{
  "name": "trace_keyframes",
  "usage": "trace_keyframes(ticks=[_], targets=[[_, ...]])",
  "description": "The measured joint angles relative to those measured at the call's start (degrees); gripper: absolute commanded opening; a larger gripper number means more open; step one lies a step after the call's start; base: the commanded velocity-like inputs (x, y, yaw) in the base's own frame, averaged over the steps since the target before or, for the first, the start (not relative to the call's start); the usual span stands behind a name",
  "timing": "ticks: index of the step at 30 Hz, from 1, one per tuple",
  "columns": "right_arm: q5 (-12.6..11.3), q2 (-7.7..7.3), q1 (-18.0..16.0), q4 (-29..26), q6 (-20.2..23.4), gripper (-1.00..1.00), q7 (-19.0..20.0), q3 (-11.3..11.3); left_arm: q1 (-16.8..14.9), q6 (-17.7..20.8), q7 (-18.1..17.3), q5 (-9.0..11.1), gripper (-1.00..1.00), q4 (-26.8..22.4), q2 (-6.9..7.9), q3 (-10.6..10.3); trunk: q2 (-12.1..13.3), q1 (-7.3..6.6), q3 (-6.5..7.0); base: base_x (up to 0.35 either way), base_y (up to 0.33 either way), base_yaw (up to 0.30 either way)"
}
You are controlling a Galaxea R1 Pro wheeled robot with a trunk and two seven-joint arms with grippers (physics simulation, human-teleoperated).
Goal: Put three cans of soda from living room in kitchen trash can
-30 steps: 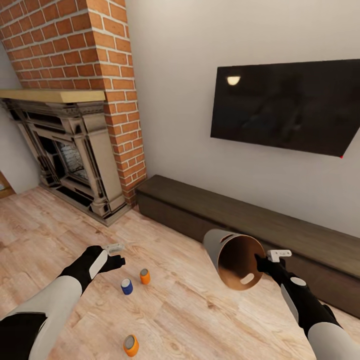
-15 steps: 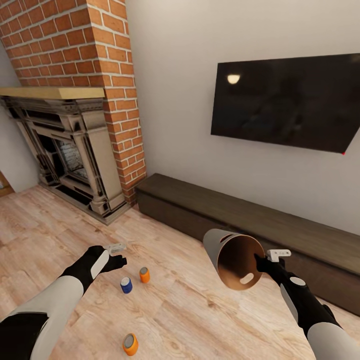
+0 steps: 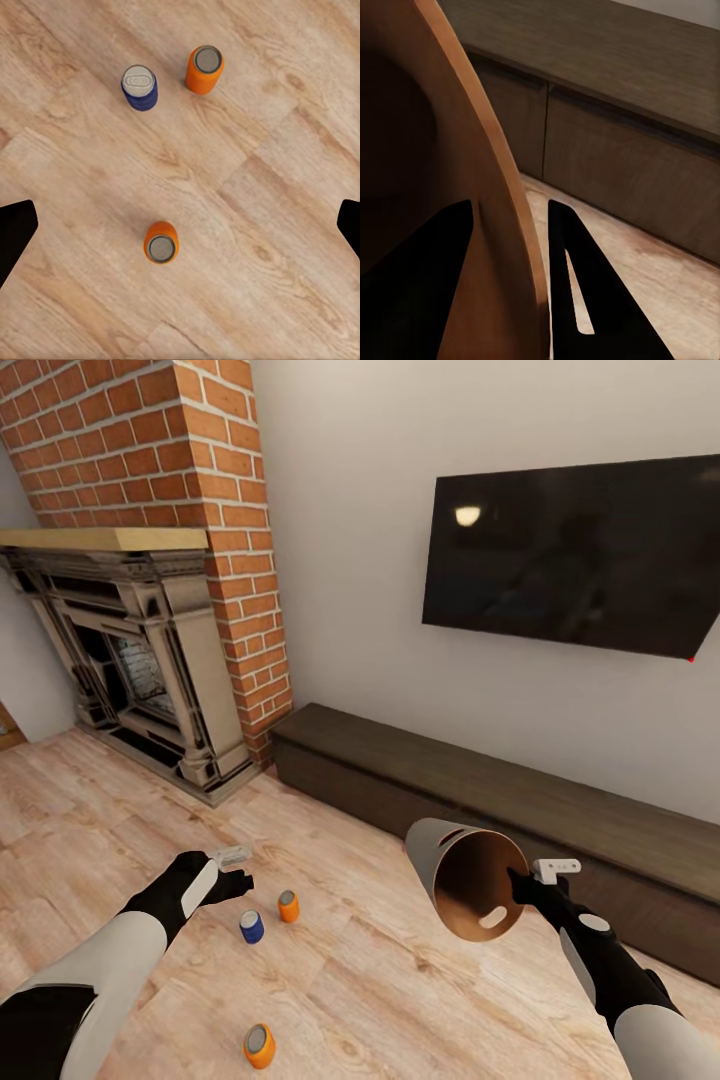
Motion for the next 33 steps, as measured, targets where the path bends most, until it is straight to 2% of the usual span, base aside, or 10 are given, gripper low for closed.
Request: trace_keyframes(ticks=[33], targets=[[0.2, 0.09, 0.0, 0.0, 0.0, -1.00, -0.1, 0.7, 0.0, 0.0, 0.0, 0.0, 1.00, 0.0, 0.00, 0.0, -13.2, 7.25, -5.92, 0.000, 0.000, 0.000]])
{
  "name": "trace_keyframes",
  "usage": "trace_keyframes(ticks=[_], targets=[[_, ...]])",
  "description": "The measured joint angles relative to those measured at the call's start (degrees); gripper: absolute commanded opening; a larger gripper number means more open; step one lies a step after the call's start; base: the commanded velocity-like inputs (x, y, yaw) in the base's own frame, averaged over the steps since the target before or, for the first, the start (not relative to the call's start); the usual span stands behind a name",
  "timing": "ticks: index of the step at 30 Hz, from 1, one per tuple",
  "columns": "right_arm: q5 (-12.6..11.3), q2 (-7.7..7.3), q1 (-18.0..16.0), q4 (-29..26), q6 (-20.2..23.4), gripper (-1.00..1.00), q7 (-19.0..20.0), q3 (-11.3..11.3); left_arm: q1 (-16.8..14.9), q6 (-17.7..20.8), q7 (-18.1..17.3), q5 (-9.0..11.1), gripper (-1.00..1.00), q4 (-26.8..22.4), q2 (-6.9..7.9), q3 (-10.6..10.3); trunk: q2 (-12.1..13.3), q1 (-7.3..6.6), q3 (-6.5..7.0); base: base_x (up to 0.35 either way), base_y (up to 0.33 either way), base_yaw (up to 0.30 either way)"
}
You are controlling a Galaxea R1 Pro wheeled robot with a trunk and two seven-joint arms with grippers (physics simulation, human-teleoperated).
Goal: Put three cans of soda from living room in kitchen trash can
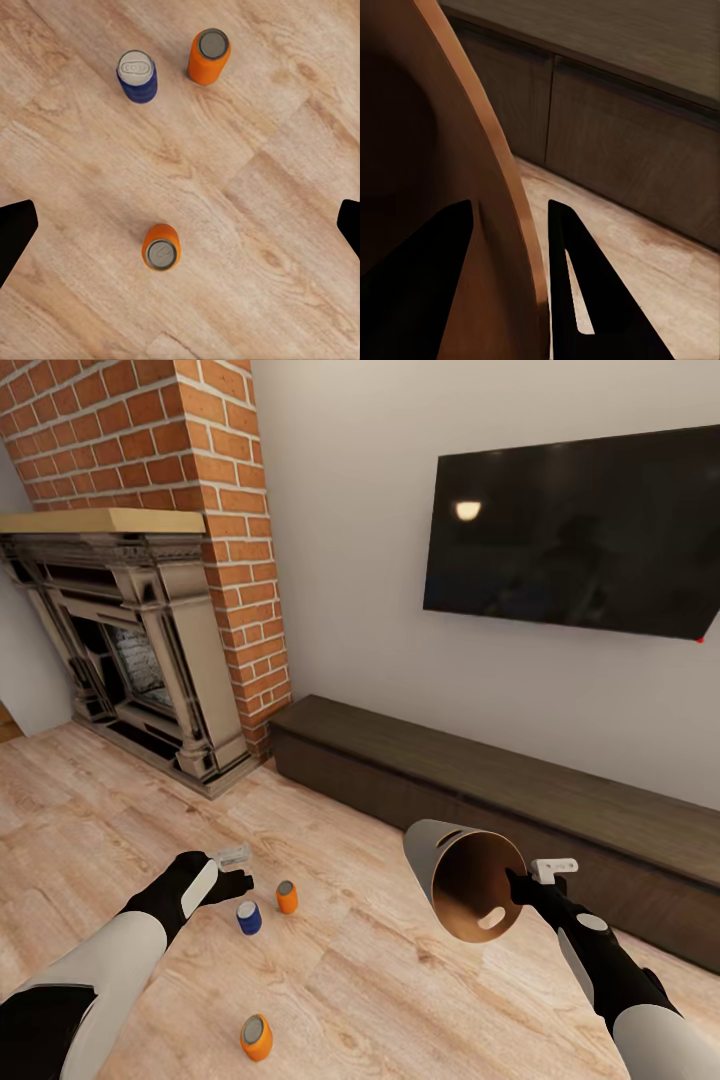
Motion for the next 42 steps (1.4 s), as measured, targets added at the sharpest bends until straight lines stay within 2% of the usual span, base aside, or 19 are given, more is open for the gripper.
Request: trace_keyframes(ticks=[24, 30, 36, 42], targets=[[-0.2, 0.22, -0.1, -0.1, 0.1, -1.00, -0.2, -0.1, 0.0, 0.0, 0.0, 0.0, 1.00, 0.0, -0.04, 0.0, -9.6, 5.27, -4.31, 0.000, 0.000, 0.000], [-0.1, 0.26, -0.1, -0.3, 2.9, -1.00, -0.3, 0.0, 0.0, -0.1, 0.0, 0.0, 1.00, 0.0, -0.06, 0.1, -12.0, 6.59, -5.39, 0.000, 0.000, 0.000], [-0.1, 0.26, -0.1, -4.0, 7.2, -1.00, -0.3, -0.1, 0.0, -0.1, 0.1, 0.0, 1.00, 0.0, -0.07, 0.0, -14.4, 7.91, -6.46, 0.000, 0.000, 0.000], [-0.1, 0.19, -0.1, -5.9, 8.6, -1.00, -0.4, -0.5, 0.0, 0.0, 0.0, 0.0, 1.00, 0.0, -0.07, 0.1, -16.8, 9.23, -7.54, 0.000, 0.000, 0.000]])
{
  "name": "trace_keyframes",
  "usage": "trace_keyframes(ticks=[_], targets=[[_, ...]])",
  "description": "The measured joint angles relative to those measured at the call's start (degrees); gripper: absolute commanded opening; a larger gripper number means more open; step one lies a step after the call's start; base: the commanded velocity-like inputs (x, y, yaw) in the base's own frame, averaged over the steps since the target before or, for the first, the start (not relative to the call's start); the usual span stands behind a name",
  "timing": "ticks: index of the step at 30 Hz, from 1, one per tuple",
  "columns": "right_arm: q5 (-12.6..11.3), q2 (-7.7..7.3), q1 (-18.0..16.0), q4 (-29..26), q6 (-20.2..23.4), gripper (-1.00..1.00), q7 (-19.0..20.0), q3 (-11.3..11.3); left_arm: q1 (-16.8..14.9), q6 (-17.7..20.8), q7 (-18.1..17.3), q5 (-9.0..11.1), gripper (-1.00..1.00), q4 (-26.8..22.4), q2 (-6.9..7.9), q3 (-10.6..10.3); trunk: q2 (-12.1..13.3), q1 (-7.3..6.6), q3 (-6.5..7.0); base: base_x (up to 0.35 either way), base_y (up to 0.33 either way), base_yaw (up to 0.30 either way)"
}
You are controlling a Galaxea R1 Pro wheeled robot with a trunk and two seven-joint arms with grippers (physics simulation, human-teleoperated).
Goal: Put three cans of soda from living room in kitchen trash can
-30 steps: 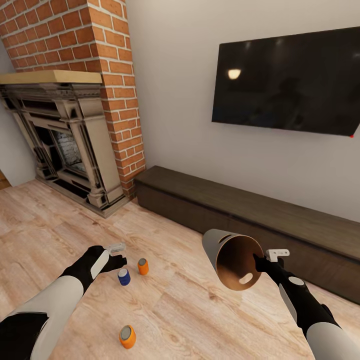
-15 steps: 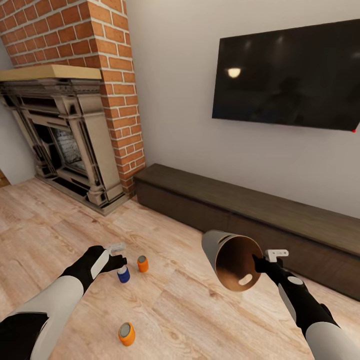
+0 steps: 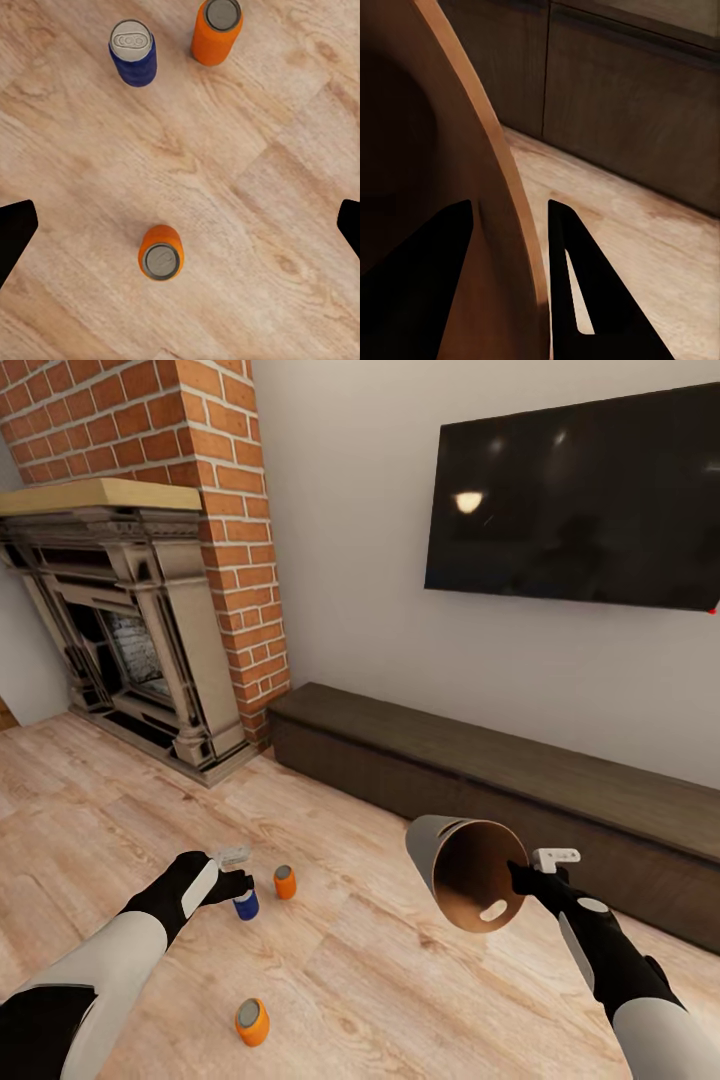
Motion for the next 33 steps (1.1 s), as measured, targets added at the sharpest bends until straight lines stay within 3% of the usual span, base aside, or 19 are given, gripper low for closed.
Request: trace_keyframes(ticks=[7, 12, 16, 33], targets=[[-0.1, 0.03, -0.5, -3.3, 6.2, -1.00, 0.0, 0.0, 0.0, 0.0, 0.0, -0.1, 1.00, 0.0, 0.00, 0.0, -2.8, 1.54, -1.25, 0.000, 0.000, 0.000], [-0.2, 0.07, -1.5, -14.4, 18.4, -1.00, 0.1, 0.2, 0.0, 0.0, 0.0, -0.1, 1.00, 0.0, -0.08, 0.0, -4.8, 2.63, -2.15, 0.000, 0.000, 0.000], [0.4, 0.06, -1.6, -20.8, 24.5, -1.00, 0.1, 0.4, 0.0, 0.0, 0.0, -0.1, 1.00, 0.0, -0.43, 0.0, -6.4, 3.51, -2.87, 0.000, 0.000, 0.000], [0.5, 0.07, -1.7, -33.9, 36.6, -1.00, 0.2, 1.4, 0.0, 0.1, 0.0, -0.1, 1.00, 0.0, -0.97, 0.0, -13.2, 7.25, -5.93, 0.000, 0.000, 0.000]])
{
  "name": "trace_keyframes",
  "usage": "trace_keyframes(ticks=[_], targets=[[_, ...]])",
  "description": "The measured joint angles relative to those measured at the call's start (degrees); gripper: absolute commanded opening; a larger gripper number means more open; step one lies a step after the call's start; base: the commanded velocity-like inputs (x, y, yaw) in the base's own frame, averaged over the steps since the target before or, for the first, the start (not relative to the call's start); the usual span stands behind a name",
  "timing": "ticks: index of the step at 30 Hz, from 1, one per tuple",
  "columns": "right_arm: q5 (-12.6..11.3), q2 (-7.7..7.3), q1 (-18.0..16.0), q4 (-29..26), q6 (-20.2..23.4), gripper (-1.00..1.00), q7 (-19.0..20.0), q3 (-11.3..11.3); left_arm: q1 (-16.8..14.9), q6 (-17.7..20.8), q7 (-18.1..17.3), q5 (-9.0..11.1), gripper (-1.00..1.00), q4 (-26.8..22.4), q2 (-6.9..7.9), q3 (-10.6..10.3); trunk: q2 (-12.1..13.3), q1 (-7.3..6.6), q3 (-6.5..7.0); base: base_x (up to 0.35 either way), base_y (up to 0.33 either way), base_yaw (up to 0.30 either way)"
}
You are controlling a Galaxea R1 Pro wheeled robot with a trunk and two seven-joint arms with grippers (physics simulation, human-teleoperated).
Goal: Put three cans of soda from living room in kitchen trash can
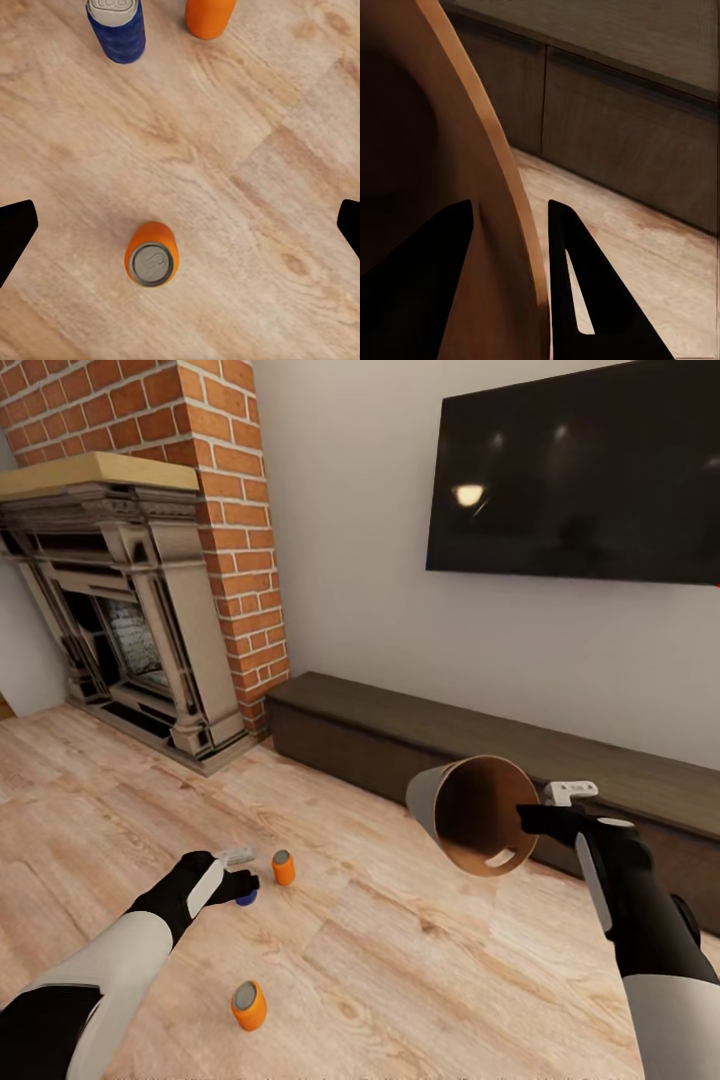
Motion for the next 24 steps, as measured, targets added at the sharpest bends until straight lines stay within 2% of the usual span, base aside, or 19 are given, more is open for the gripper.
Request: trace_keyframes(ticks=[2, 4, 9, 20, 22, 24], targets=[[-0.4, 0.00, 0.0, -1.5, 1.5, -1.00, 0.1, 0.2, 0.0, 0.0, 0.0, 0.0, 1.00, 0.0, -0.10, 0.0, -0.8, 0.44, -0.36, 0.000, 0.000, 0.000], [0.0, 0.00, -0.2, -4.8, 5.0, -1.00, 0.0, 0.4, 0.0, 0.0, 0.0, -0.1, 1.00, 0.0, -0.27, 0.0, -1.6, 0.88, -0.72, 0.000, 0.000, 0.000], [-0.1, 0.00, -1.2, -7.8, 8.3, -1.00, 0.0, 0.4, 0.0, 0.0, 0.0, -0.1, 1.00, 0.0, -0.33, 0.0, -3.6, 1.98, -1.61, 0.000, 0.000, 0.000], [0.0, 0.00, -1.9, -8.9, 10.2, -1.00, 0.0, 0.6, 0.0, 0.0, 0.0, 0.0, 1.00, 0.0, -0.29, 0.0, -8.0, 4.40, -3.59, 0.000, 0.000, 0.000], [0.3, 0.00, -2.0, -8.8, 10.2, -1.00, 0.0, 1.8, 0.0, 0.0, 0.0, 0.0, 1.00, 0.0, -0.27, 0.0, -8.8, 4.83, -3.95, 0.000, 0.000, 0.000], [-0.6, 0.01, -2.0, -8.9, 10.3, -1.00, 0.1, 2.9, 0.0, 0.1, -0.1, 0.0, 1.00, 0.0, -0.23, 0.0, -9.6, 5.27, -4.31, 0.000, 0.000, 0.000]])
